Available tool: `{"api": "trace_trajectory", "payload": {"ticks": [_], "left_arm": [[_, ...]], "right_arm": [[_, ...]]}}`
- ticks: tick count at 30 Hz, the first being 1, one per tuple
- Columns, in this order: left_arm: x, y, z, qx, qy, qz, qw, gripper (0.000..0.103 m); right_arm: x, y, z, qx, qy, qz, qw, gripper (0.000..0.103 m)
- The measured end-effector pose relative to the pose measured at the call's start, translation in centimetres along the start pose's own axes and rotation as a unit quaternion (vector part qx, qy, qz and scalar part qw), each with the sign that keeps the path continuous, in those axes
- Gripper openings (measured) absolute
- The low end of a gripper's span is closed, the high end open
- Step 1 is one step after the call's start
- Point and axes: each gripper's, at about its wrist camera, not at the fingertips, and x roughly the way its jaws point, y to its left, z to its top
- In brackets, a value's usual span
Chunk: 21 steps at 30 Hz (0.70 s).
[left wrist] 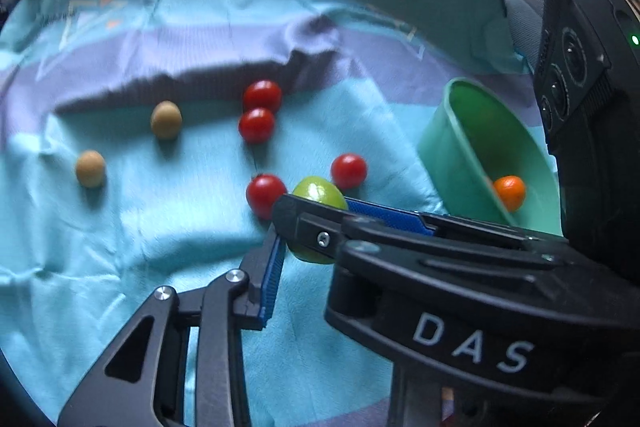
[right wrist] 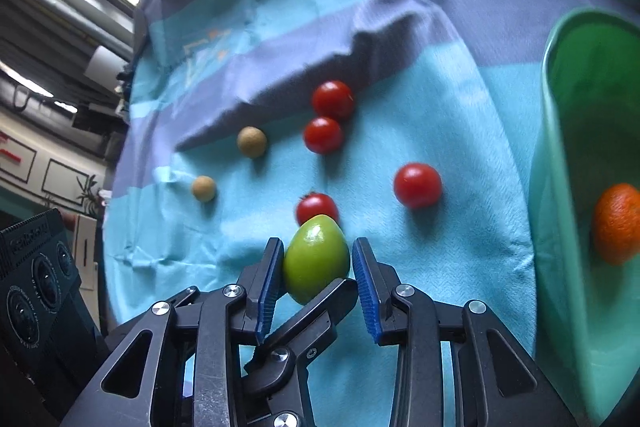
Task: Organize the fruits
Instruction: 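Lift the green-yellow tomato with the right gripper toward the bowl, then carry the green-yellow tomato over the green bowl and open the right gripper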
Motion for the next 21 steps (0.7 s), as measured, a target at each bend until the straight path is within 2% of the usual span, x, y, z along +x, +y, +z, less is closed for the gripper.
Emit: {"api": "trace_trajectory", "payload": {"ticks": [5,9,14,17,21], "left_arm": [[-3.5,-2.1,0.8,0.035,-0.052,-0.001,0.9981,0.033],[-5.5,-4.6,1.5,0.065,-0.078,0.002,0.9948,0.033],[-5.8,-8.1,2.7,0.1,-0.094,-0.003,0.9906,0.033],[-5.3,-10.0,3.4,0.112,-0.095,-0.02,0.989,0.033],[-4.1,-12.6,3.8,0.139,-0.095,-0.027,0.9853,0.033]], "right_arm": [[-4.3,1.4,0.0,-0.028,-0.061,0.015,0.998,0.038],[-7.4,1.4,0.0,-0.033,-0.1,0.032,0.994,0.038],[-10.7,0.1,0.2,-0.03,-0.142,0.037,0.989,0.038],[-12.5,-1.5,0.2,-0.024,-0.168,0.031,0.985,0.038],[-14.2,-4.0,0.3,-0.004,-0.184,0.032,0.982,0.038]]}}
